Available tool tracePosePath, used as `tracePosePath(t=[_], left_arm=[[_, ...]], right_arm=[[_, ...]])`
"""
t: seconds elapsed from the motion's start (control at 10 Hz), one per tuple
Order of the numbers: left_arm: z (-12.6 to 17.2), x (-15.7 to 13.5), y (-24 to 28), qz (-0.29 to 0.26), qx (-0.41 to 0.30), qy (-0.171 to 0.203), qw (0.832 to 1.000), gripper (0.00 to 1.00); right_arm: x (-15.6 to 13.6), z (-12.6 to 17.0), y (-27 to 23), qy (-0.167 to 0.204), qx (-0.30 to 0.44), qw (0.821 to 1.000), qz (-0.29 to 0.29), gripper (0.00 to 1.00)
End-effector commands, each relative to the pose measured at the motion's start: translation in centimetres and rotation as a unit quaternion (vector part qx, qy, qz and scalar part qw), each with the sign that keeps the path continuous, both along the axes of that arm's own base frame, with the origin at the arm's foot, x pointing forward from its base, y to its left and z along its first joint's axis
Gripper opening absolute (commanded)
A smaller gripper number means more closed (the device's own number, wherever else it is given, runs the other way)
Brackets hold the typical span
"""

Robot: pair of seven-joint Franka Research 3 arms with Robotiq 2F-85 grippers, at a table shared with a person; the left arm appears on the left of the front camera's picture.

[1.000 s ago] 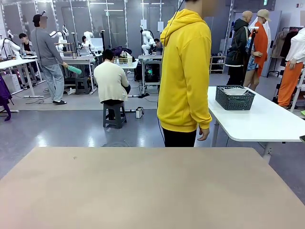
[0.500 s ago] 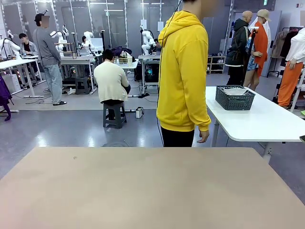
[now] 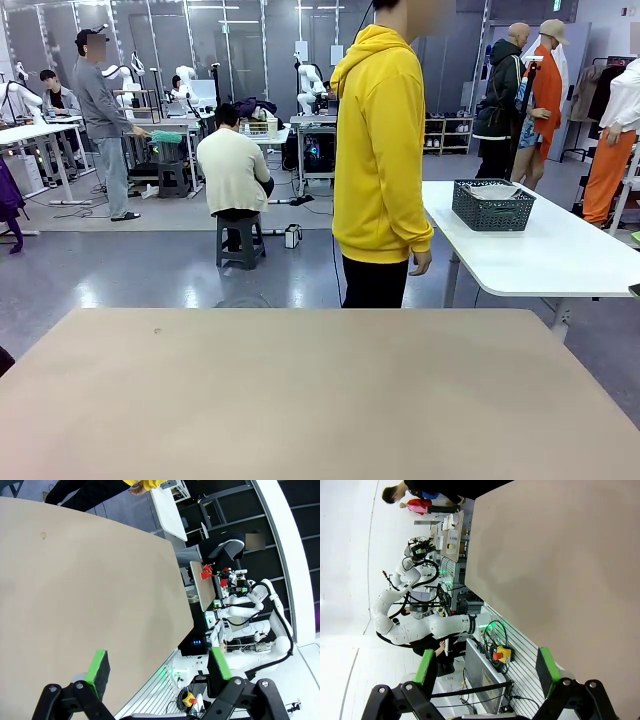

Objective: Fold the towels and place them in the basket.
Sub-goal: Stack the folded Towel with hook on the right side of the table.

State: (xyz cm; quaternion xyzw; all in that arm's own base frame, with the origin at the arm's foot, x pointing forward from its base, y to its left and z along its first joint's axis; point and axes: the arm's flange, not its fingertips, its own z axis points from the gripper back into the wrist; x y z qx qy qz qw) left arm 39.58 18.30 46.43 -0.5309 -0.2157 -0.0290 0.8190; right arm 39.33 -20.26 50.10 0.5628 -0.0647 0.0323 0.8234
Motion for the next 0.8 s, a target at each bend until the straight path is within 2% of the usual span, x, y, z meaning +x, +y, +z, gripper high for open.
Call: tracePosePath(t=[0.0, 0.7], left_arm=[[0.16, -0.09, -0.01, -0.002, -0.004, -0.003, 1.0, 1.0], [0.16, -0.09, -0.01, -0.002, -0.004, -0.003, 1.0, 1.0]], right_arm=[[0.07, 0.07, 0.08, -0.001, 0.0, 1.0, 0.002, 1.0], [0.07, 0.07, 0.08, -0.001, 0.0, 1.0, 0.002, 1.0]])
